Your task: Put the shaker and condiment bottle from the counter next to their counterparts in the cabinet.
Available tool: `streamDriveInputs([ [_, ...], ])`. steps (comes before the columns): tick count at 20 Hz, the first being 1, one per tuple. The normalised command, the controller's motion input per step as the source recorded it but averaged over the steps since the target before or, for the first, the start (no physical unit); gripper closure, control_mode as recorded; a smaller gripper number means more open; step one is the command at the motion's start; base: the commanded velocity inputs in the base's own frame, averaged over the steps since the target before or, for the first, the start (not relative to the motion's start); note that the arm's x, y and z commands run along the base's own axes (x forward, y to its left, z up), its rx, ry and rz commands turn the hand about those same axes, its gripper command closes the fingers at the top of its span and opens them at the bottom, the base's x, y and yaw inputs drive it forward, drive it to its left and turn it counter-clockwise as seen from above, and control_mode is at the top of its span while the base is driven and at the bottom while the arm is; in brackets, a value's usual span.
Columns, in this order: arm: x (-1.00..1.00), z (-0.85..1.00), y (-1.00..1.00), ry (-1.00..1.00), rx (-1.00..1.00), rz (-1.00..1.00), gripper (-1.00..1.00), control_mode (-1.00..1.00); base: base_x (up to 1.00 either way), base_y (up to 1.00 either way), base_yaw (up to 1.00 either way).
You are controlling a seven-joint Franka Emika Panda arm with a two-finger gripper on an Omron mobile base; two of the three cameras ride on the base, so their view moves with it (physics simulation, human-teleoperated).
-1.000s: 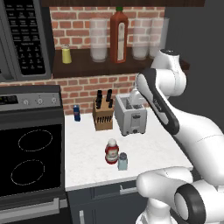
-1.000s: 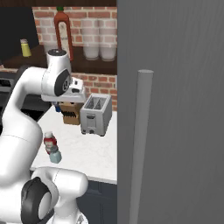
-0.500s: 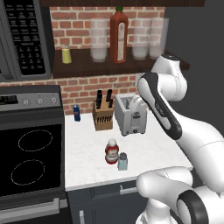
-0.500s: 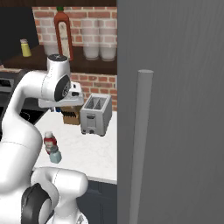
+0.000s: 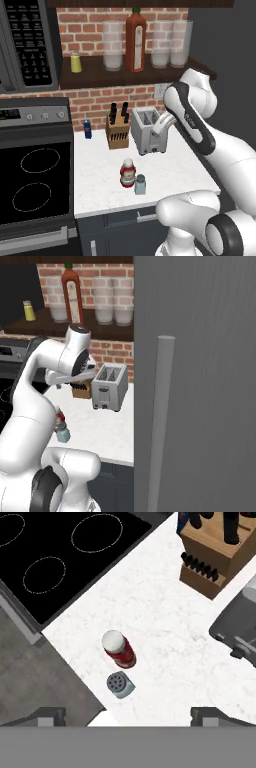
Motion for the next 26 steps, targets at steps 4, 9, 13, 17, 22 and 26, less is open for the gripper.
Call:
streamDriveInputs([
  [4, 0.0, -0.16, 0.15, 0.0, 0.07, 0.26, -1.0, -1.0, 0.0, 0.0, 0.0],
  [9, -0.04, -0.22, 0.05, 0.0, 0.01, 0.12, -1.0, -1.0, 0.0, 0.0, 0.0],
  [13, -0.37, -0.36, 0.05, -0.03, 0.0, 0.07, -1.0, -1.0, 0.0, 0.0, 0.0],
  [17, -0.59, -0.29, 0.0, -0.14, 0.0, 0.05, -1.0, -1.0, 0.0, 0.0, 0.0],
  [22, -0.49, -0.21, 0.0, -0.15, 0.0, 0.01, -1.0, -1.0, 0.0, 0.0, 0.0],
  [26, -0.04, 0.0, 0.0, -0.02, 0.01, 0.0, -1.0, -1.0, 0.0, 0.0, 0.0],
])
